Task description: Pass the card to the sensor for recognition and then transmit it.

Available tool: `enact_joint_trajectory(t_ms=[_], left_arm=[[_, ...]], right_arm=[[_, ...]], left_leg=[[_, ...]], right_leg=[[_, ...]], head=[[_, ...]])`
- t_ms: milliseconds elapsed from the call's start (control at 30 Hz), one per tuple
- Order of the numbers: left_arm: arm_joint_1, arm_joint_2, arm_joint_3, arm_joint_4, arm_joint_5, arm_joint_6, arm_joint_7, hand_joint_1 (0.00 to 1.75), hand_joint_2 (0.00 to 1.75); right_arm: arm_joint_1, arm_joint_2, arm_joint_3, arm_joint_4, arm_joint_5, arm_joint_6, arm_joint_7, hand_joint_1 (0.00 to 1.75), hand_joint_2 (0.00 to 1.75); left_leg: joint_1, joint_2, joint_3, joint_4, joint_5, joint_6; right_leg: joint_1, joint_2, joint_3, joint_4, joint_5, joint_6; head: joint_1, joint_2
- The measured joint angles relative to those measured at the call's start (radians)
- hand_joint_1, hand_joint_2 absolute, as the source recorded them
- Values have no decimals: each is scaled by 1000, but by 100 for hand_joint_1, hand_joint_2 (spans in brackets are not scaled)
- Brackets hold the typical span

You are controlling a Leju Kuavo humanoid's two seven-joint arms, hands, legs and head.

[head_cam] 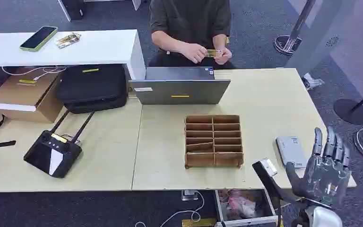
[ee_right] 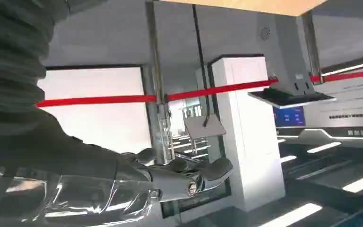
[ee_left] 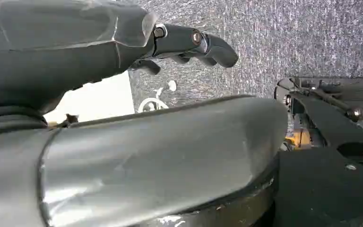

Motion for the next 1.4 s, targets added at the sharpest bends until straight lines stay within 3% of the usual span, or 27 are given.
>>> enact_joint_trajectory(t_ms=[200, 433, 733, 900, 967, 1000, 1133, 1167, 1400], left_arm=[[0, 0, 0, 0, -2, -2, 0, 0, 0], [0, -1, 2, 0, -3, 0, 0, 0, 0], [0, -2, 10, 0, -6, 0, 0, 0, 0], [0, -2, 18, 0, -14, 0, -3, 0, 0], [-1, -1, 19, 0, -15, 0, -6, 0, 0], [-1, -1, 19, 0, -15, 0, -6, 0, 0], [-1, 1, 21, 0, -22, -17, 0, 0, 0], [0, 2, 22, 0, -23, -20, 1, 0, 0], [-1, 6, 23, 0, -28, -23, 1, 0, 0]], right_arm=[[-9, -19, 22, -13, -2, -15, -21, 0, 175], [-2, -6, 17, -41, -14, -203, -78, 0, 175], [17, 32, 28, -32, -85, -212, -156, 0, 175], [17, 47, 44, -20, -185, -294, -200, 0, 175], [18, 52, 45, -16, -172, -264, -208, 0, 175], [18, 53, 45, -13, -156, -216, -203, 0, 175], [19, 55, 52, 6, -36, 206, -94, 0, 175], [20, 55, 53, 11, -17, 248, -70, 0, 175], [24, 54, 58, 23, -12, 222, -40, 0, 175]], left_leg=[[1, 0, 0, 0, 0, 0], [0, 0, 0, 0, 0, 0], [0, 0, 0, 0, 0, 0], [0, 0, 0, 0, 0, 0], [0, 1, 0, 0, 0, 0], [0, 1, 0, 0, 0, 0], [0, 0, 0, 0, 0, 0], [0, 0, 0, 0, 0, 0], [0, 1, 0, 0, 0, 0]], right_leg=[[0, 0, 0, 0, 0, 0], [0, 0, 0, 0, 0, 0], [0, 1, 0, 0, 0, 0], [0, 0, 0, 0, 0, 0], [0, 1, 0, 0, 0, 0], [0, 1, 0, 0, 0, 0], [0, 0, 0, 0, 0, 0], [0, 0, 0, 0, 0, 0], [0, 0, 0, 0, 0, 0]], head=[[0, 0], [0, 0], [0, 0], [0, 0], [0, 0], [0, 0], [0, 0], [0, 0], [0, 0]])
